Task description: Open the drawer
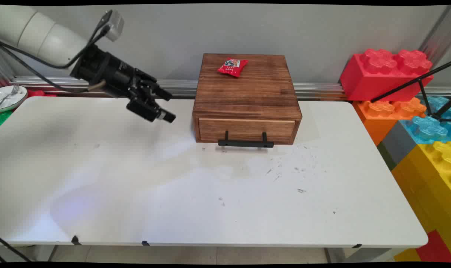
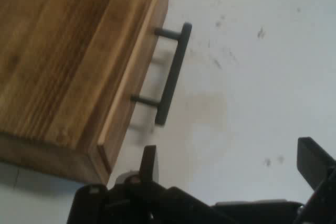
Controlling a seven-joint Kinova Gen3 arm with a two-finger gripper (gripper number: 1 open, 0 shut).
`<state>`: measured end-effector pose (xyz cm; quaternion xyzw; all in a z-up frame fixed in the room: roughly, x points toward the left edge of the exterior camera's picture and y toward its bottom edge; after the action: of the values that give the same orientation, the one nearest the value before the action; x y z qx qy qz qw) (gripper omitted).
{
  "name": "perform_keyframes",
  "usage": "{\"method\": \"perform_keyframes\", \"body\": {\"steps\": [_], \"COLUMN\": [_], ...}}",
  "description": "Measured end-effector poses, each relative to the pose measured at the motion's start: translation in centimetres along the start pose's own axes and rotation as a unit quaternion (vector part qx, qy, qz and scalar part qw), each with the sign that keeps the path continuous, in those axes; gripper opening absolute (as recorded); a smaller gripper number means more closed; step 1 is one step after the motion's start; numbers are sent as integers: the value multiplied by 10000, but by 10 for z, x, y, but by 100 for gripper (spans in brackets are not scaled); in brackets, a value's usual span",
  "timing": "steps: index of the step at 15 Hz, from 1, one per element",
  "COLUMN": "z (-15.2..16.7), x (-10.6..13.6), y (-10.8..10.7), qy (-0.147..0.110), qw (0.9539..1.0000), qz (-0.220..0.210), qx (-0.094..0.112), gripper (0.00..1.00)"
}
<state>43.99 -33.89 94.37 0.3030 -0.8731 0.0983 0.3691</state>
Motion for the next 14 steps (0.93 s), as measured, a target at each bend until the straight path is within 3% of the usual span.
{"method": "perform_keyframes", "body": {"steps": [6,14], "z": [6,43], "x": [10,18], "y": [-3,0], "qy": [379,515], "qw": [9993,9983], "qz": [-51,255], "qx": [31,-104], "gripper": [100,100]}}
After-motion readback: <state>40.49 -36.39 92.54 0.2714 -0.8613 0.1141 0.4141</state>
